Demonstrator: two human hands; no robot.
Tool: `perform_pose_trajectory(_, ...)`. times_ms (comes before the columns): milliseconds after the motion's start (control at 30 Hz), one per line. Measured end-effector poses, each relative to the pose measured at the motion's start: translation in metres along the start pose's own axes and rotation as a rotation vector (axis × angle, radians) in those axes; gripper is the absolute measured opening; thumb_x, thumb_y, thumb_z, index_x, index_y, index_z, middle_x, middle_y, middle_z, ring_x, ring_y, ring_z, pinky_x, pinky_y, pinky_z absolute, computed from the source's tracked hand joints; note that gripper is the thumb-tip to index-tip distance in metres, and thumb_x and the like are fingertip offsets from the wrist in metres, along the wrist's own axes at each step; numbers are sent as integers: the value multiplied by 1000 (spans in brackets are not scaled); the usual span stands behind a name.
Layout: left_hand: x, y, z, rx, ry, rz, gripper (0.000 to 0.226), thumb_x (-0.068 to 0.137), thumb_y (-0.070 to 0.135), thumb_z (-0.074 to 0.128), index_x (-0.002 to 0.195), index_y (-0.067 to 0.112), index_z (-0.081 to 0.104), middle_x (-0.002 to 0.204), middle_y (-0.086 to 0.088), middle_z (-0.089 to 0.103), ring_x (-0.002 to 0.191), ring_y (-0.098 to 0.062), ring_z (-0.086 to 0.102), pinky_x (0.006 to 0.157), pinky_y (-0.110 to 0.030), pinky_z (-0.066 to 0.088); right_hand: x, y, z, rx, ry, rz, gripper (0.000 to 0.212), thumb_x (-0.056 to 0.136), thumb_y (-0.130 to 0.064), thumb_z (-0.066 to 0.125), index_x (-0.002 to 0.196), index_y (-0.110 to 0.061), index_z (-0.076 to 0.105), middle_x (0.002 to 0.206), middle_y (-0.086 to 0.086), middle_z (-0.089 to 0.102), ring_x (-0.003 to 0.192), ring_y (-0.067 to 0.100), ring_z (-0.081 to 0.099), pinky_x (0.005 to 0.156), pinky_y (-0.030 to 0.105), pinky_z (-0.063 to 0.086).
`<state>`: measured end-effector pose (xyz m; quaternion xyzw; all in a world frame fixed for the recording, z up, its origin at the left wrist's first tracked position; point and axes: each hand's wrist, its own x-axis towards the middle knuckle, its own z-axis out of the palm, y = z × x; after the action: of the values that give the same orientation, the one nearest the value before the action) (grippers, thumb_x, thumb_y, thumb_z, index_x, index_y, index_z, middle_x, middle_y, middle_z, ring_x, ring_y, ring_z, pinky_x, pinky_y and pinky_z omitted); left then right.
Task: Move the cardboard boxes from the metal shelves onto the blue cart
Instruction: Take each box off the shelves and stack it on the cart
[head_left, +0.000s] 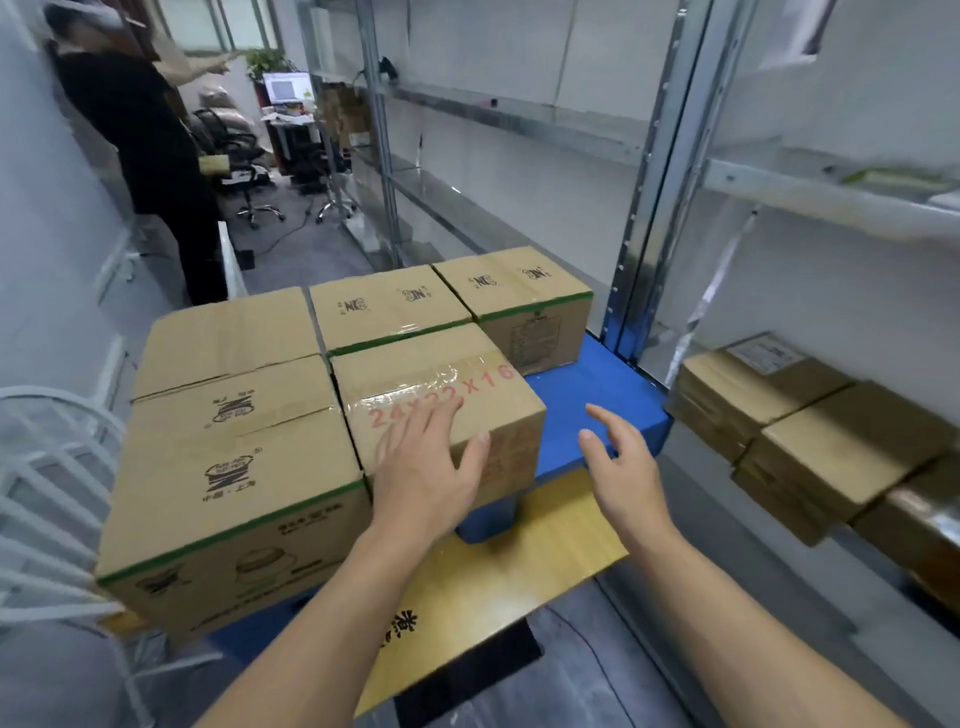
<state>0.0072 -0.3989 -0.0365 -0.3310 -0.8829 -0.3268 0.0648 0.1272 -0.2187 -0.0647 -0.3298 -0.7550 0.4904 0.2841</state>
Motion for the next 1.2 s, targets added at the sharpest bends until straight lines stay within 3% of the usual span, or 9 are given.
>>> perform_pose_trajectory(67,-3,14,11,-130,-69,64,56,93,53,43,143,30,44,149,9,45,140,-12,32,114,-28,19,-13,8,-17,8,51,9,34,101,-34,51,134,-39,53,138,-16,46,129,4,42,106,30,37)
perform_pose_trajectory(233,-19,51,47,-337,-240,161,62,91,57,42,145,28,44,147,11,46,137,-9,37,113,-34,31,-53,29,-67,-19,179,43,36,100,-27,54,136,-32,54,138,-13,49,122,-2,43,96,13,34)
perform_pose_trajectory(400,-42,110,84,-414,-392,260,55,94,48,48,146,28,44,147,10,46,137,-10,37,110,-27,28,-97,53,-134,-58,333,65,34,99,-28,58,131,-38,54,139,-12,51,131,4,44,114,35,36)
perform_pose_trajectory(500,-62,152,101,-470,-466,321,57,91,50,48,145,31,44,147,10,46,138,-11,37,113,-35,32,-130,63,-178,-63,422,108,33,99,-33,58,127,-47,52,144,-12,49,135,5,41,116,42,35)
perform_pose_trajectory(733,-145,255,132,-538,-581,512,49,97,40,54,144,33,43,145,12,46,136,-7,36,114,-35,31,-227,78,-279,-132,635,148,34,97,-30,59,128,-43,53,145,-8,48,136,8,42,115,42,35)
perform_pose_trajectory(1200,-385,466,157,-708,-818,794,55,92,50,50,143,31,46,145,11,47,137,-10,37,113,-39,34,-478,106,-479,-231,1014,226,30,97,-32,58,126,-40,57,139,-16,51,131,2,45,112,40,40)
